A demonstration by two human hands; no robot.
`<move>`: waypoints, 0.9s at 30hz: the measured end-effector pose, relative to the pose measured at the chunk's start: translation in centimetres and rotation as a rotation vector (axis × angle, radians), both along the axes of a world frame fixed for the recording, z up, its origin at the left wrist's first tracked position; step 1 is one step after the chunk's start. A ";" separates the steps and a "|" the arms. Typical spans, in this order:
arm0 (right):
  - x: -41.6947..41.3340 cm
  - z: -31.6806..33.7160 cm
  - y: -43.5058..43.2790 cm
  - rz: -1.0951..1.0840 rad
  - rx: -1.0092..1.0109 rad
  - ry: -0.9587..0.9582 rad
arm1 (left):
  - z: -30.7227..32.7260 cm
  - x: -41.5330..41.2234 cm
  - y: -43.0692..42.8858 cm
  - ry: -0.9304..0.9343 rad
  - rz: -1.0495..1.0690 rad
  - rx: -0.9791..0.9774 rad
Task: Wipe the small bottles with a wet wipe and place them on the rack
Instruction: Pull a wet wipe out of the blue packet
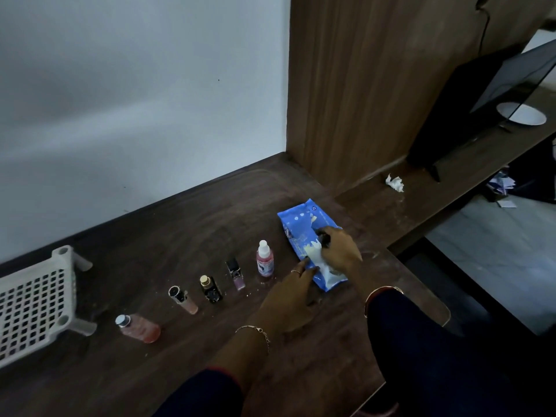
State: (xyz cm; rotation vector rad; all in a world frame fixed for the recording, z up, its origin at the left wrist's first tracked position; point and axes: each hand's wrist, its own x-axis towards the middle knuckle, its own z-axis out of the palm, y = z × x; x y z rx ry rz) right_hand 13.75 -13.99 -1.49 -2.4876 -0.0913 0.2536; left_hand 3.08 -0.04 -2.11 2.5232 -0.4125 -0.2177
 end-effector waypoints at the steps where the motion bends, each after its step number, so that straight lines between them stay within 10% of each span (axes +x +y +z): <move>1: -0.1 0.0 0.1 -0.005 -0.007 0.005 | 0.0 0.0 0.1 0.003 -0.001 0.002; 13: -1.0 0.0 0.2 -0.226 0.147 -0.262 | -0.5 0.2 0.3 0.028 -0.005 0.009; 27: -1.7 0.9 -1.6 -0.545 1.026 -0.020 | 0.1 0.0 -0.6 0.090 0.004 0.033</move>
